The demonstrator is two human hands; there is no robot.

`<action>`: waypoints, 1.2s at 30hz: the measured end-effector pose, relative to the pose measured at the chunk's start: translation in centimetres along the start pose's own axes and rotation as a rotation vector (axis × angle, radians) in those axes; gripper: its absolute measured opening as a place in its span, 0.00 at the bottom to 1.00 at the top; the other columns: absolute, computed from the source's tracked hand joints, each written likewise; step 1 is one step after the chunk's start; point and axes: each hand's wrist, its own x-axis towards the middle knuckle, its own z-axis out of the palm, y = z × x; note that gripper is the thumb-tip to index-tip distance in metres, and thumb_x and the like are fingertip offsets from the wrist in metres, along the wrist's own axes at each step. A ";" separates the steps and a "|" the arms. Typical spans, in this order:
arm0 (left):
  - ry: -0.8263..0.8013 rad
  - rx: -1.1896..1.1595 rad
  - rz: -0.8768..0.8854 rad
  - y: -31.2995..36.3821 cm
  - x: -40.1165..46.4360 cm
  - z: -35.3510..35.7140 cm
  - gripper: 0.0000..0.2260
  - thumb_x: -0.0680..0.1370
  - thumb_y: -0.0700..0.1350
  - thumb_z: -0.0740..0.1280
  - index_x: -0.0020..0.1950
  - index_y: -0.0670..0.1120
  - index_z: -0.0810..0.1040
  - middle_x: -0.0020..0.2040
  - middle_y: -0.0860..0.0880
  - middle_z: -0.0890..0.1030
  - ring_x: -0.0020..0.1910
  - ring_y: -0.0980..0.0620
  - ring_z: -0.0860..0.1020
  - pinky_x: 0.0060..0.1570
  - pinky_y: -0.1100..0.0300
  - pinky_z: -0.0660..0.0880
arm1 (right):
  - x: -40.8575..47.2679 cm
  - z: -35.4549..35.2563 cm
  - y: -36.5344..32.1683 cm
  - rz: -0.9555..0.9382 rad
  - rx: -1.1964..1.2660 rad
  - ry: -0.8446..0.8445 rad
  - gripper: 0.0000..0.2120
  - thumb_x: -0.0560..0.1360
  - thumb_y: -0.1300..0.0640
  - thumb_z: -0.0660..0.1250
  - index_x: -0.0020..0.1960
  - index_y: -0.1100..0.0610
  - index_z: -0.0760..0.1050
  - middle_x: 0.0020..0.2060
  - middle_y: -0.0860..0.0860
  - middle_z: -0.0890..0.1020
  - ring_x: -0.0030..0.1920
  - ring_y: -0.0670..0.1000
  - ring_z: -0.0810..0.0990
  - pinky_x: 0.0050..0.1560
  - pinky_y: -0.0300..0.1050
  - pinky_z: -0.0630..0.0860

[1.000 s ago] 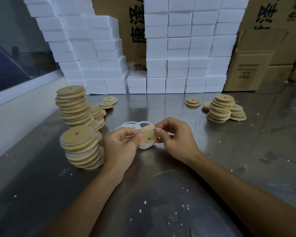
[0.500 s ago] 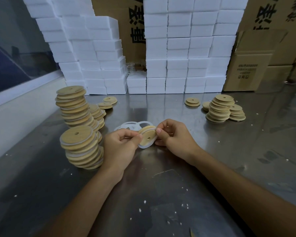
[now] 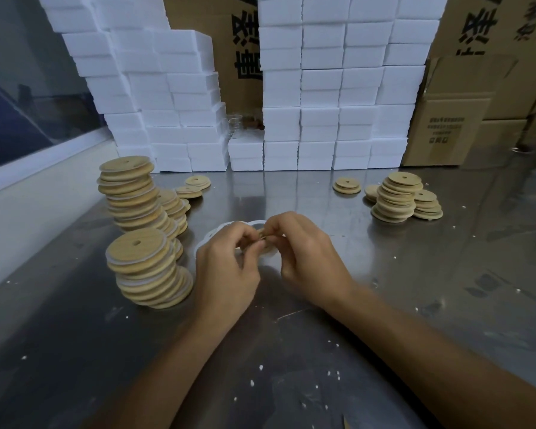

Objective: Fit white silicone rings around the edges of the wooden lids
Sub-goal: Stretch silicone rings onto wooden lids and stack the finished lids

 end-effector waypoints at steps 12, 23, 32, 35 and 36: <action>0.087 -0.670 -0.717 0.8 0.3 0.6 0.10 0.73 0.34 0.73 0.34 0.47 0.80 0.42 0.47 0.84 0.42 0.50 0.85 0.37 0.54 0.82 | 0.0 0.3 0.9 0.172 0.216 0.159 0.06 0.78 0.60 0.69 0.54 0.59 0.81 0.47 0.49 0.84 0.47 0.45 0.82 0.45 0.36 0.80; 0.036 -0.662 -0.728 0.5 0.2 0.6 0.11 0.73 0.36 0.74 0.33 0.48 0.81 0.45 0.44 0.84 0.45 0.46 0.85 0.40 0.51 0.82 | 0.1 -0.2 0.6 0.178 0.119 0.187 0.03 0.78 0.60 0.69 0.49 0.60 0.81 0.44 0.49 0.85 0.44 0.48 0.84 0.38 0.48 0.80; -0.029 -0.440 -0.528 -0.6 0.2 0.7 0.16 0.72 0.34 0.74 0.35 0.57 0.80 0.38 0.51 0.85 0.42 0.49 0.84 0.48 0.44 0.82 | 0.1 0.0 0.6 0.347 0.283 0.151 0.02 0.78 0.62 0.68 0.47 0.58 0.78 0.42 0.44 0.82 0.46 0.43 0.80 0.35 0.35 0.76; -0.029 -0.363 -0.450 -0.9 0.3 0.5 0.17 0.71 0.35 0.75 0.36 0.58 0.79 0.38 0.54 0.84 0.41 0.55 0.83 0.47 0.46 0.82 | 0.2 0.1 0.4 0.416 0.360 0.152 0.03 0.77 0.63 0.68 0.45 0.59 0.78 0.41 0.46 0.82 0.45 0.43 0.80 0.38 0.35 0.78; -0.034 -0.329 -0.413 -0.9 0.4 0.4 0.17 0.71 0.35 0.75 0.36 0.58 0.79 0.38 0.55 0.83 0.41 0.56 0.83 0.46 0.46 0.82 | 0.3 0.2 0.3 0.440 0.385 0.154 0.03 0.77 0.64 0.68 0.45 0.60 0.78 0.40 0.47 0.82 0.44 0.44 0.81 0.40 0.36 0.79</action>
